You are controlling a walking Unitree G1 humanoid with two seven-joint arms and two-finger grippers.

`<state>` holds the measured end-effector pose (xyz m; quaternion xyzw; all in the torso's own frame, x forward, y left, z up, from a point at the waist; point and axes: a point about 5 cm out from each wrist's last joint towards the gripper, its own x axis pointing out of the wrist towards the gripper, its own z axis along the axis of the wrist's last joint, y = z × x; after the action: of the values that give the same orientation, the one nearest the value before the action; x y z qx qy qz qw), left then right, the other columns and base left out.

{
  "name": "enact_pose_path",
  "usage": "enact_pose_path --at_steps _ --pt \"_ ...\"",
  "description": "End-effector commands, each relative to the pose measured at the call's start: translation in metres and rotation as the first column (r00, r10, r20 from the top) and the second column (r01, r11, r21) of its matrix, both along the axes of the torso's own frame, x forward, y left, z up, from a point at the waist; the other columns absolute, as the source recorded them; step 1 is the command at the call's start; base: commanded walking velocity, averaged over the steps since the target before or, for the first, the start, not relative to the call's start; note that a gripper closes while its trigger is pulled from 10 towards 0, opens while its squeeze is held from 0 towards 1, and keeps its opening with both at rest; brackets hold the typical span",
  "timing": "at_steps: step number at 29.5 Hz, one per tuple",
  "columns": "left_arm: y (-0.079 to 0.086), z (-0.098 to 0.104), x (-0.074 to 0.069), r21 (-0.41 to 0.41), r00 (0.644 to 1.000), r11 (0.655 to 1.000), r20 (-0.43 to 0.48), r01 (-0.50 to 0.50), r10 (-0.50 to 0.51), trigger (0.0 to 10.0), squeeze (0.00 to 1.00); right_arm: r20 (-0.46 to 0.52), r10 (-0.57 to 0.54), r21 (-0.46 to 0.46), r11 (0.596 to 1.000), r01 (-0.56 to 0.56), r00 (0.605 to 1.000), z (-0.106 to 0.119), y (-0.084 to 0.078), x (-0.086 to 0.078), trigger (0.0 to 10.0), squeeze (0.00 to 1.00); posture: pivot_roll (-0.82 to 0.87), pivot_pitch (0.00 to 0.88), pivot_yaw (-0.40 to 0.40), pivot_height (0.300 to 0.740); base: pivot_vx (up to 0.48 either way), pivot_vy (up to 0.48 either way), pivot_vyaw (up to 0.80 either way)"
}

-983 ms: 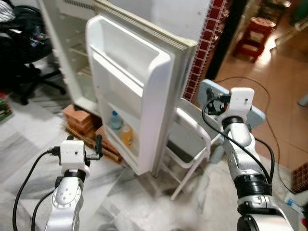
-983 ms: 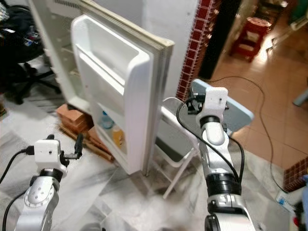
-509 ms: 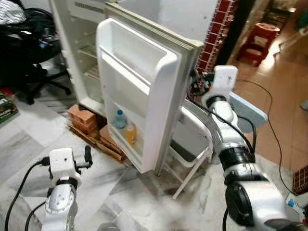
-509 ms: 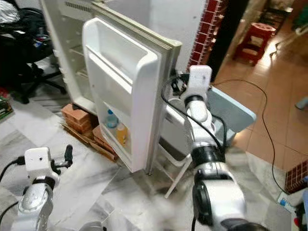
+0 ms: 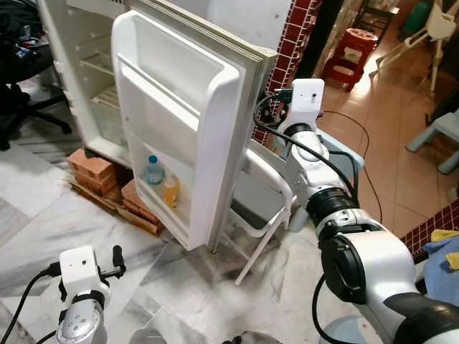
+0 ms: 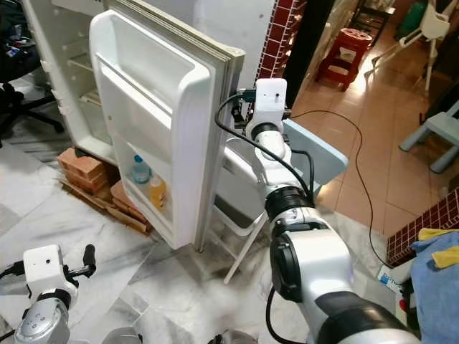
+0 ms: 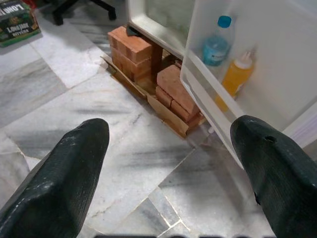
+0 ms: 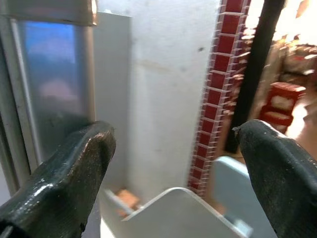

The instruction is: Restocking fridge

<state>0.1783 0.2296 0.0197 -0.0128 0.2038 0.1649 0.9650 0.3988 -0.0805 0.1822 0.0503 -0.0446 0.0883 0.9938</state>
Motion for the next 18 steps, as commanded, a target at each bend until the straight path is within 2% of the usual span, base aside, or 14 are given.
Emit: enact_pose_path --at_steps 1,2,3,4,5,6,7,9,11,12,14,15,17,18 --pt "-0.005 0.002 0.004 -0.015 1.000 1.000 0.008 0.017 -0.017 10.0 0.00 0.084 0.327 0.112 0.935 -0.335 0.941 0.031 0.061 -0.009 10.0 0.00 0.26 0.000 -0.144 0.740 0.000 0.000 0.00" --pt "-0.008 0.003 0.008 -0.011 0.999 0.999 0.016 0.043 -0.043 10.0 0.00 0.219 0.703 0.318 0.604 -0.731 0.677 0.050 0.110 -0.048 10.0 0.00 0.25 0.000 -0.144 0.740 0.000 0.000 0.00" --pt "-0.008 0.004 0.009 -0.009 0.999 0.999 0.017 0.050 -0.050 10.0 0.00 0.287 0.781 0.338 0.460 -0.821 0.555 0.059 0.121 -0.064 10.0 0.00 0.25 0.000 -0.144 0.740 0.000 0.000 0.00" --pt "-0.008 0.004 0.009 -0.009 0.999 0.999 0.017 0.050 -0.050 10.0 0.00 0.287 0.781 0.338 0.460 -0.821 0.555 0.059 0.121 -0.064 10.0 0.00 0.25 0.000 -0.144 0.740 0.000 0.000 0.00" --pt "-0.010 0.004 0.011 -0.013 0.998 0.998 0.021 0.064 -0.064 10.0 0.00 0.405 0.888 0.275 0.108 -0.955 0.217 0.076 0.110 -0.120 10.0 0.00 0.24 0.000 -0.137 0.740 0.000 0.000 0.00" --pt "-0.011 0.004 0.012 -0.015 0.997 0.997 0.023 0.069 -0.069 10.0 0.00 0.414 0.904 0.268 -0.009 -0.963 0.107 0.075 0.102 -0.141 10.0 0.00 0.24 0.000 -0.137 0.740 0.000 0.000 0.00" --pt "-0.012 0.004 0.014 -0.018 0.997 0.997 0.027 0.077 -0.076 10.0 0.00 0.416 0.909 0.284 -0.101 -0.954 0.028 0.072 0.091 -0.157 10.0 0.00 0.23 0.000 -0.134 0.740 0.000 0.000 0.00" --pt "-0.012 0.005 0.014 -0.020 0.996 0.997 0.030 0.081 -0.080 10.0 0.00 0.416 0.909 0.300 -0.129 -0.945 0.008 0.070 0.085 -0.162 10.0 0.00 0.23 0.000 -0.134 0.740 0.000 0.000 0.00" --pt "-0.012 0.005 0.016 -0.021 0.996 0.996 0.029 0.088 -0.088 10.0 0.00 0.376 0.925 0.367 -0.094 -0.925 0.055 0.052 0.060 -0.159 10.0 0.00 0.21 0.000 -0.118 0.740 0.000 0.000 0.00" --pt "-0.012 0.005 0.017 -0.021 0.996 0.996 0.029 0.089 -0.088 10.0 0.00 0.369 0.927 0.375 -0.085 -0.923 0.064 0.049 0.057 -0.159 10.0 0.00 0.21 0.000 -0.118 0.740 0.000 0.000 0.00" --pt "-0.012 0.003 0.018 -0.027 0.995 0.995 0.025 0.099 -0.099 10.0 0.00 0.255 0.954 0.384 0.050 -0.922 0.158 0.021 0.040 -0.150 10.0 0.00 0.19 0.000 -0.110 0.740 0.000 0.000 0.00" --pt "-0.012 0.003 0.019 -0.026 0.994 0.993 0.019 0.112 -0.111 10.0 0.00 0.158 0.961 0.381 0.151 -0.912 0.226 -0.001 0.026 -0.144 10.0 0.00 0.19 0.000 -0.105 0.740 0.000 0.000 0.00" --pt "-0.012 0.002 0.020 -0.023 0.993 0.993 0.017 0.115 -0.115 10.0 0.00 0.069 0.960 0.366 0.229 -0.902 0.271 -0.017 0.016 -0.142 10.0 0.00 0.19 0.000 -0.103 0.740 0.000 0.000 0.00" --pt "-0.011 0.003 0.021 -0.018 0.993 0.993 0.016 0.115 -0.114 10.0 0.00 -0.013 0.949 0.348 0.300 -0.888 0.315 -0.029 0.009 -0.140 10.0 0.00 0.19 0.000 -0.101 0.740 0.000 0.000 0.00"
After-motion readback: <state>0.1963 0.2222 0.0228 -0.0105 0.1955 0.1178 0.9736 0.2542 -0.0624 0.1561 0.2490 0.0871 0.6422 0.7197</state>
